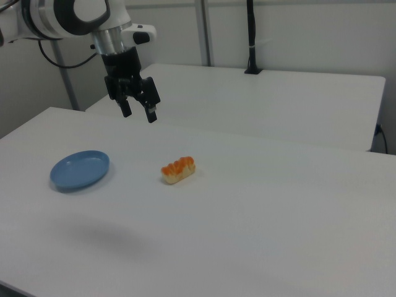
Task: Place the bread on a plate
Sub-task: 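Move the open gripper over the glazed bread roll and descend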
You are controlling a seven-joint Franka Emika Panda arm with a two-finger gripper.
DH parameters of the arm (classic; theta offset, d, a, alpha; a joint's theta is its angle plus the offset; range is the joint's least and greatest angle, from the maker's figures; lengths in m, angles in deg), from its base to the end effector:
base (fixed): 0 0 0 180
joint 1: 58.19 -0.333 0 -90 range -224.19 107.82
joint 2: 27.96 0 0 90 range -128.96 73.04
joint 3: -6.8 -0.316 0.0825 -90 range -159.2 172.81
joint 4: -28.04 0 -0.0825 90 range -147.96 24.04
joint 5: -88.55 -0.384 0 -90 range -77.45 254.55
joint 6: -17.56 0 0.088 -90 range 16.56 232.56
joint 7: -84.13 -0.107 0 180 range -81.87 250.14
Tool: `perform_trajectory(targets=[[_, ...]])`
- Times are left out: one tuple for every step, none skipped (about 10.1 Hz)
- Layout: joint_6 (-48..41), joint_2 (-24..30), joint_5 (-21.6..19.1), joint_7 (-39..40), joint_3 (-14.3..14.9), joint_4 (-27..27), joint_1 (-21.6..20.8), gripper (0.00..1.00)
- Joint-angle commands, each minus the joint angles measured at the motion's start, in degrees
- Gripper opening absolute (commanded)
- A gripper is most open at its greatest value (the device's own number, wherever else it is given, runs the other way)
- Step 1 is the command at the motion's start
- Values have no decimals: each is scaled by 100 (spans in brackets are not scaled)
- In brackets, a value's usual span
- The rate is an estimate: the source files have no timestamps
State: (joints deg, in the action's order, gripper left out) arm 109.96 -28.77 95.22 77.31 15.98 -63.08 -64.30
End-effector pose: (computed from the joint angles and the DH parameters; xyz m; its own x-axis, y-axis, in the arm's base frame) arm 0.5610 -0.0415 0.6119 0.9859 -0.1661 0.0221 -0.1675 -0.9790 0.1165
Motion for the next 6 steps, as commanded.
perform_trajectory(targets=[[-11,-128,-497,111,32,-20,-31,100],[6,-164,-518,128,41,-19,-30,100],[15,-260,-518,94,41,-19,-56,100],[15,-261,-527,94,41,-19,-39,100],[15,-261,-527,85,32,-19,-39,100],[15,-261,-527,59,41,-19,-48,100]])
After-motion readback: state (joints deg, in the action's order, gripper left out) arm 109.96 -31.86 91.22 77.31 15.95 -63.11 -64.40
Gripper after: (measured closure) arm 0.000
